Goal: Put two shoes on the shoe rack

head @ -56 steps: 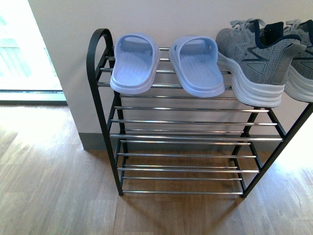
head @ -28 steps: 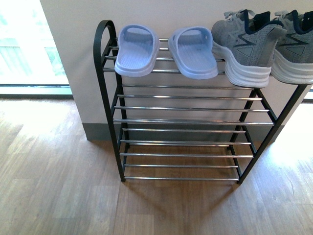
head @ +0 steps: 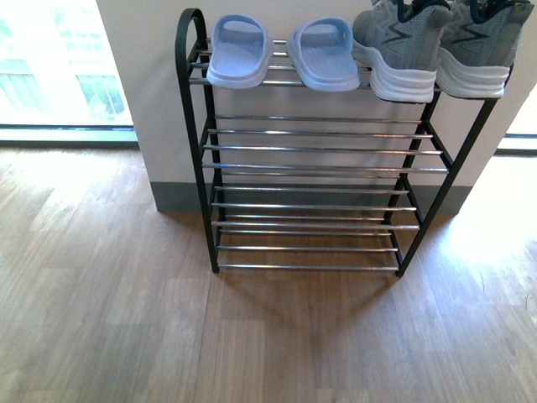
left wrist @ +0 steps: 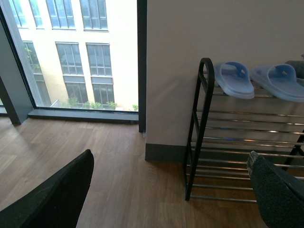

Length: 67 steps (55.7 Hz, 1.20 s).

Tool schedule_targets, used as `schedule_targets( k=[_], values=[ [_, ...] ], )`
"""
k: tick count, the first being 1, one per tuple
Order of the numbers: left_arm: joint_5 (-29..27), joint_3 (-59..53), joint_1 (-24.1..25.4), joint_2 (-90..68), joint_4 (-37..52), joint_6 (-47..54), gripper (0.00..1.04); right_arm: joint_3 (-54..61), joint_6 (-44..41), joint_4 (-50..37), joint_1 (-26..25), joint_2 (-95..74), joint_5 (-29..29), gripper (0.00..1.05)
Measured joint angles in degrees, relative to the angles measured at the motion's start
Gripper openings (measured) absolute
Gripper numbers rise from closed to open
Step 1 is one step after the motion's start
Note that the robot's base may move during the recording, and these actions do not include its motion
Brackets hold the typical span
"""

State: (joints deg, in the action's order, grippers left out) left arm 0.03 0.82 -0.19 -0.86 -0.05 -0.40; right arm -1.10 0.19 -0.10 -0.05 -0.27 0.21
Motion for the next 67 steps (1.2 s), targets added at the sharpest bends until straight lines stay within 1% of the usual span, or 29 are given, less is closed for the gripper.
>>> schedule_targets(
  k=[67],
  values=[
    [0.0,0.0,0.0,0.0,0.0,0.0,0.95,0.0,0.0,0.0,0.0,0.0,0.0,0.96]
  ],
)
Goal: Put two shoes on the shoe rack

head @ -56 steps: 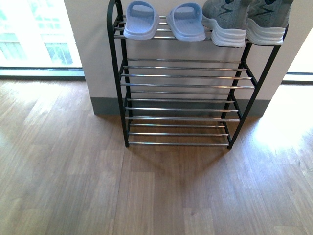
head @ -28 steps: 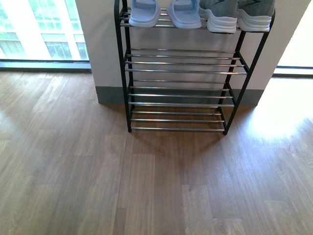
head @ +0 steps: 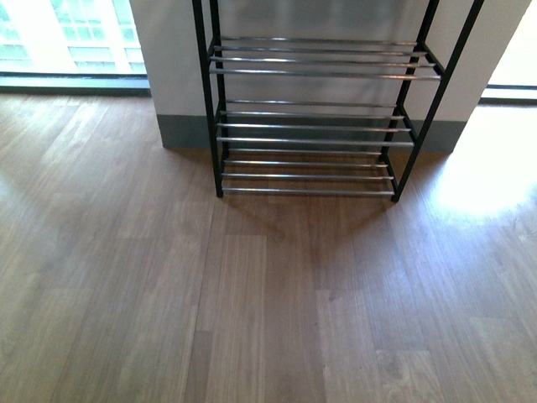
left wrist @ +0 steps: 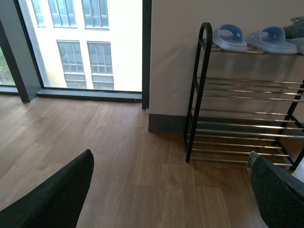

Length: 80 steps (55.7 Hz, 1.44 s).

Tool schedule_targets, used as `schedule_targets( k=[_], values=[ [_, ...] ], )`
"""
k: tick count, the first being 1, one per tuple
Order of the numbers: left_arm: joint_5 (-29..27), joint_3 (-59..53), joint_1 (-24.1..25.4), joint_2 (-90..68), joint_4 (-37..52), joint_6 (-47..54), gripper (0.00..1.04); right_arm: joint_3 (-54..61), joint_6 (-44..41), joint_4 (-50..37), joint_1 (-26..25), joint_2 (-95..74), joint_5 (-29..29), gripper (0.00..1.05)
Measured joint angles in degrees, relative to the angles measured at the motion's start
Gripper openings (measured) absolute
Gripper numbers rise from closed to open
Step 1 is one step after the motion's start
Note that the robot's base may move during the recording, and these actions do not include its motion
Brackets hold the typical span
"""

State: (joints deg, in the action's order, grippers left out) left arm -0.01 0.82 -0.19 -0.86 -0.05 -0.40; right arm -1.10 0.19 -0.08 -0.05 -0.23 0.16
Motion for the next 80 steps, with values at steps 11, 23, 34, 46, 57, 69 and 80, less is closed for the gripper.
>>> schedule_targets(
  k=[11,23,34,46,57,69,80],
  values=[
    [0.0,0.0,0.0,0.0,0.0,0.0,0.95,0.0,0.0,0.0,0.0,0.0,0.0,0.96],
    [0.0,0.0,0.0,0.0,0.0,0.0,0.95,0.0,0.0,0.0,0.0,0.0,0.0,0.96],
    [0.0,0.0,0.0,0.0,0.0,0.0,0.95,0.0,0.0,0.0,0.0,0.0,0.0,0.96],
    [0.0,0.0,0.0,0.0,0.0,0.0,0.95,0.0,0.0,0.0,0.0,0.0,0.0,0.96],
    [0.0,0.0,0.0,0.0,0.0,0.0,0.95,0.0,0.0,0.0,0.0,0.0,0.0,0.96],
    [0.0,0.0,0.0,0.0,0.0,0.0,0.95,0.0,0.0,0.0,0.0,0.0,0.0,0.96],
    [0.0,0.0,0.0,0.0,0.0,0.0,0.95,0.0,0.0,0.0,0.0,0.0,0.0,0.96]
  ],
)
